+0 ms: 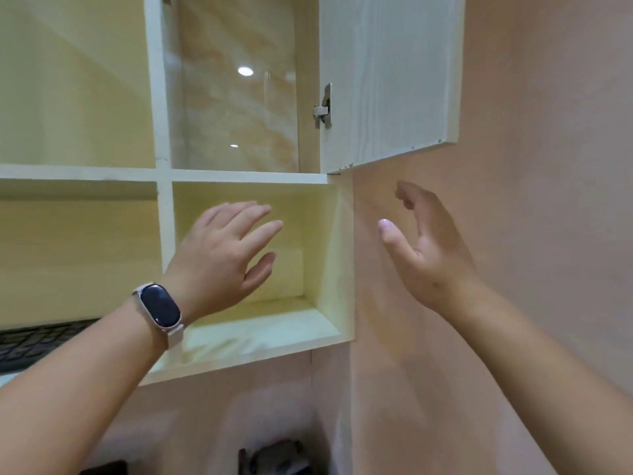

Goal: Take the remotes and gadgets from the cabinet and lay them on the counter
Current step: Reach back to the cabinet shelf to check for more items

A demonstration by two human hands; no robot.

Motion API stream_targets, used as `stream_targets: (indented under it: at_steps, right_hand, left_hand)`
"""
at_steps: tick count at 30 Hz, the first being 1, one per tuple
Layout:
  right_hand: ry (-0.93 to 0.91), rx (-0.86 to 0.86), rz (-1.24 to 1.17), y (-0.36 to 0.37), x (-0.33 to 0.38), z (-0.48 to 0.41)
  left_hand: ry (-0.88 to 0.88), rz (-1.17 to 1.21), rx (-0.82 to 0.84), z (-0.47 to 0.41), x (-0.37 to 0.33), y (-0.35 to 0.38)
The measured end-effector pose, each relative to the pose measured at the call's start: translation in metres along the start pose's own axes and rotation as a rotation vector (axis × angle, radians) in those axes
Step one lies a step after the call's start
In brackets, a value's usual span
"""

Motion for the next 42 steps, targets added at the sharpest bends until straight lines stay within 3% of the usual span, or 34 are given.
stream_targets:
  at_steps: [9, 19, 30, 35, 42]
  right_hand:
    - [-0.244, -0.065, -0.345, 0.012, 0.005, -0.043]
    - [-0.352, -0.131, -0.437, 0.039, 0.009, -0.054]
    - [-0.488, -0.107, -0.153, 0.105, 0.034, -0.084]
    - [-0.478, -0.116, -0.167, 0.111, 0.034, -0.094]
    - [-0.471, -0.091, 0.092, 0.119, 0.039, -0.096]
  left_hand:
    - [0.18, -0.145, 0.115, -0.029, 0.041, 0.007]
    - [0.281, -0.203, 0.136, -0.018, 0.076, 0.014]
    - [0.282, -0.179, 0.05, -0.015, 0.077, 0.017]
    - [0.271, -0.187, 0.018, -0.015, 0.075, 0.02]
    - [0.29, -0.208, 0.024, -0.015, 0.076, 0.02]
Point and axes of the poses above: each hand's wrist, its own z-axis away from the middle knuckle, its own y-axis out of the palm, x = y × z, the point moved 1 cm from there along -z, towards the middle knuckle, and after that the axes turned 3 degrees about y, right-handed, at the moved point
